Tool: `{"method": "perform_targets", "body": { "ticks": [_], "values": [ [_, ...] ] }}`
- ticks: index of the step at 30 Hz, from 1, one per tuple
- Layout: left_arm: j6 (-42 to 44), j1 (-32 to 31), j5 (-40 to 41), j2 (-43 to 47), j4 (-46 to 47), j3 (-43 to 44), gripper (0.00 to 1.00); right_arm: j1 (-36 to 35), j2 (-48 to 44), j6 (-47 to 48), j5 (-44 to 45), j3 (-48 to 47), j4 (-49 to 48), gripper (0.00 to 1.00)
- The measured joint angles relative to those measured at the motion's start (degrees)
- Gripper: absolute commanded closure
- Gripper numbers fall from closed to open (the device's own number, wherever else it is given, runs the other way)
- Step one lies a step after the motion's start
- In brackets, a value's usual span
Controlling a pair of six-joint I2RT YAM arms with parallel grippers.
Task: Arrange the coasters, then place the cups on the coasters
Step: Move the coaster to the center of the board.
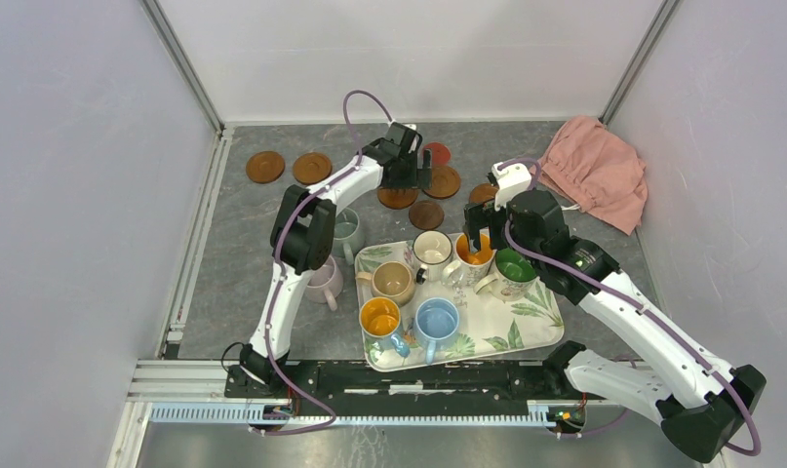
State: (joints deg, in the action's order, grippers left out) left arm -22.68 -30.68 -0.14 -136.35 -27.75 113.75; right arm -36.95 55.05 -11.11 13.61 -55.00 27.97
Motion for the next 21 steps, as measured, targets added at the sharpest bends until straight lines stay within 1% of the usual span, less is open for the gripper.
{"method": "perform_targets", "body": {
  "ticks": [12,21],
  "values": [
    [-0.5,0.9,2.0,-1.2,-0.5,1.7,0.0,0.0,0.0,0.0,0.1,0.0,0.0,0.02],
    [-0.4,6.7,3.1,-5.1,-2.7,8.5,0.0,0.0,0.0,0.0,0.3,0.0,0.0,0.02]
  ]
}}
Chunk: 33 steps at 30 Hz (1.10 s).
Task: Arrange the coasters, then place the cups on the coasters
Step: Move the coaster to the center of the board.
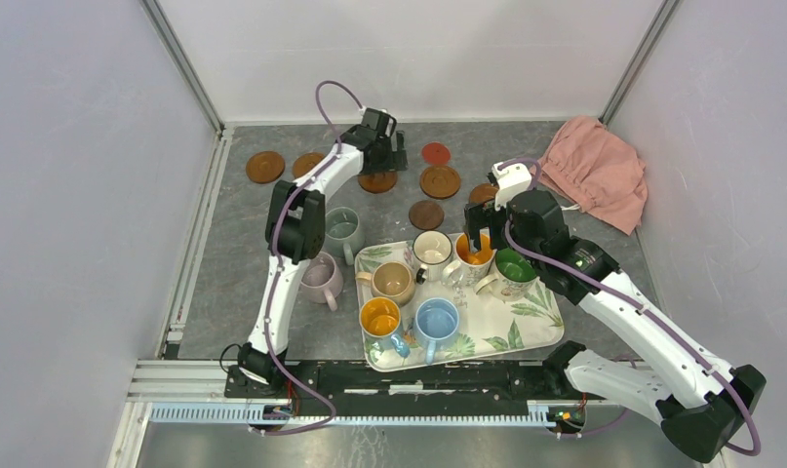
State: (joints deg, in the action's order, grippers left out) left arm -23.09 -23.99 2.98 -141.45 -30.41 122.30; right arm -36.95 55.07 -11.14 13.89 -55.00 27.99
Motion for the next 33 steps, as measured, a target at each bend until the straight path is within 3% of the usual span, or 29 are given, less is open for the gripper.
{"method": "perform_targets", "body": {
  "ticks": [13,33],
  "values": [
    [0.1,5.8,-0.1,-1.0,-0.7,1.8,0.0,0.0,0.7,0.0,0.2,0.0,0.0,0.02],
    [1.1,6.5,-0.5,-4.2,-1.7,7.3,0.0,0.0,1.9,0.1,0.4,0.0,0.5,0.02]
  ]
}}
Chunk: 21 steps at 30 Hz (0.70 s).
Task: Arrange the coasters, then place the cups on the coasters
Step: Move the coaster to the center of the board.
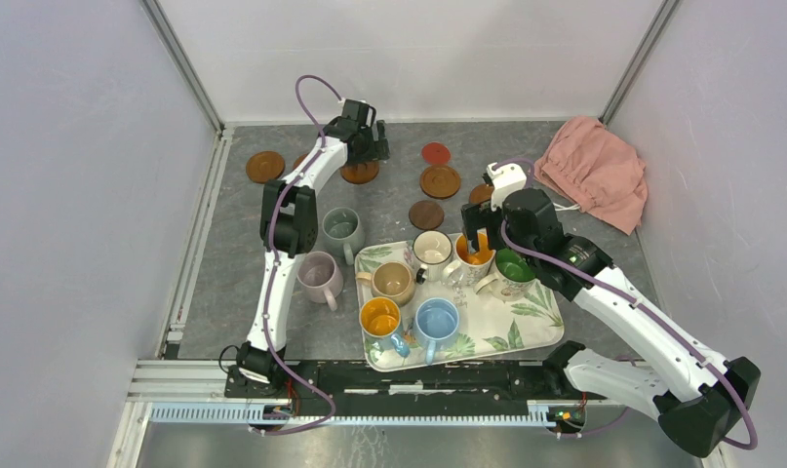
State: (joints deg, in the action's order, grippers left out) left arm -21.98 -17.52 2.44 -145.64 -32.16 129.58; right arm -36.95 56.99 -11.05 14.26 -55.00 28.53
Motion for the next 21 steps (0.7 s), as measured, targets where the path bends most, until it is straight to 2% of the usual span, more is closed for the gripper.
{"method": "perform_targets", "body": {
  "ticks": [21],
  "values": [
    [0.0,-0.1,-1.3,-0.1,-1.2,3.1,0.0,0.0,-0.1,0.0,0.2,0.0,1.2,0.02]
  ]
}}
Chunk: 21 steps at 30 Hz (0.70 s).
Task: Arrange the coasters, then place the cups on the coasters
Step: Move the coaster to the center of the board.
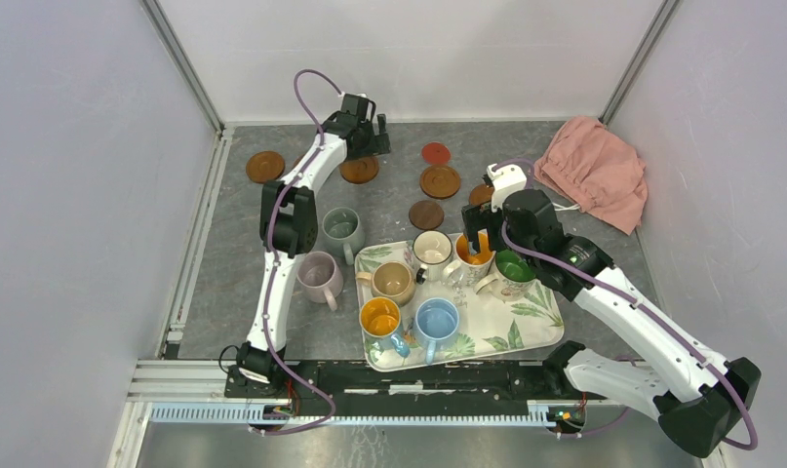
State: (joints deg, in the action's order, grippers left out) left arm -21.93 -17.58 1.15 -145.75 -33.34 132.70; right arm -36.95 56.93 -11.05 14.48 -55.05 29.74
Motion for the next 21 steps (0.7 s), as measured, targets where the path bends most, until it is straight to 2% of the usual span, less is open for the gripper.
{"method": "perform_targets", "body": {
  "ticks": [6,17,21],
  "values": [
    [0.0,-2.9,0.3,1.8,0.0,-0.1,0.0,0.0,-0.3,0.0,0.0,0.0,0.0,0.02],
    [-0.1,-15.6,0.2,3.7,0.9,-0.2,0.0,0.0,-2.1,0.0,0.7,0.0,0.0,0.02],
    [-0.1,-18.5,0.0,3.2,1.0,0.5,0.0,0.0,-2.6,-0.1,0.9,0.0,0.0,0.02]
  ]
}}
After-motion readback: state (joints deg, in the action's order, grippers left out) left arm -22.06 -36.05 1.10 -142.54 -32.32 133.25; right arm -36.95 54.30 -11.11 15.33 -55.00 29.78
